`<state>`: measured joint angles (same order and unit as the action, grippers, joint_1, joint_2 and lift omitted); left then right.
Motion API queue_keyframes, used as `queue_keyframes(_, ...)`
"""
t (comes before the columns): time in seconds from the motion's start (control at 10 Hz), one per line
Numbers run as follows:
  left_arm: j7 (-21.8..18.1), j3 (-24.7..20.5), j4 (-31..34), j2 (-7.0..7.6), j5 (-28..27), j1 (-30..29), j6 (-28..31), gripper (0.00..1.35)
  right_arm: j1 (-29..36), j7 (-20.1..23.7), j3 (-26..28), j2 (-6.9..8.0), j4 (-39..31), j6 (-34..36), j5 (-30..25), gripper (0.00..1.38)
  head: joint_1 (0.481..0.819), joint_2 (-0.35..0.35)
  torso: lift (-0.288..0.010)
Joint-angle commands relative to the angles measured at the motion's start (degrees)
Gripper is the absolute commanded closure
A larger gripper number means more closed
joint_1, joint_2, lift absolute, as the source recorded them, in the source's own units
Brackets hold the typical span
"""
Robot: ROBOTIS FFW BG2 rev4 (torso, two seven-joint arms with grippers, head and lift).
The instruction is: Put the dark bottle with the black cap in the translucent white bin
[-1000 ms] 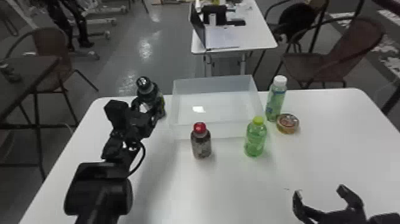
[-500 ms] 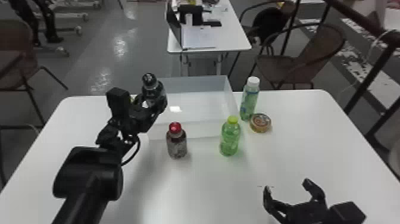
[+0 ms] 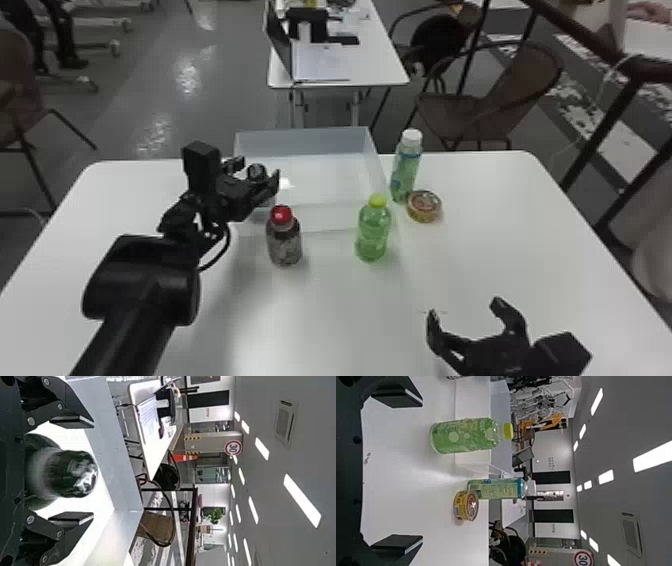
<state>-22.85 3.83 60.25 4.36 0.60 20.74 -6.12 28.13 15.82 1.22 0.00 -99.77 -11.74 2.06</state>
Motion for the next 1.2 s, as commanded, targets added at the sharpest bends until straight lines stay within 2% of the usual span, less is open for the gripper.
queue_keyframes(0.0,0.08,-0.84,0.04,-0.49,-0.86,-0.18,-0.65,0.43,-0.01,0.09,0.01,0.05,0.11,-0.04,0.14,0.09,0.695,-0.028,-0.091)
queue_keyframes(0.4,0.17,-1.72,1.62,-0.40,1.60,-2.37,-4.78,0.43,0.17,0.18,0.01,0.05,-0.16,-0.04,0.23,0.09,0.695,-0.023,-0.091)
queue_keyframes(0.6,2.98,-4.97,11.11,-0.40,0.11,-9.67,-4.17,0.43,0.35,0.18,0.01,0.05,-0.42,-0.04,0.23,0.09,0.695,-0.014,-0.091)
queue_keyframes(0.8,9.57,-7.61,20.43,-0.49,0.63,-18.72,-4.78,0.43,0.61,0.18,0.10,0.05,-0.77,-0.04,0.14,0.09,0.695,0.019,-0.091)
queue_keyframes(1.0,10.10,-10.51,25.97,-0.84,3.80,-25.40,-4.78,0.43,0.70,0.18,0.10,0.05,-1.04,-0.04,0.14,0.09,0.695,0.070,-0.091)
queue_keyframes(1.1,12.30,-11.38,28.69,-1.37,4.68,-29.53,-6.54,0.43,0.70,0.18,0.10,0.05,-1.13,-0.04,0.14,0.09,0.695,0.091,-0.091)
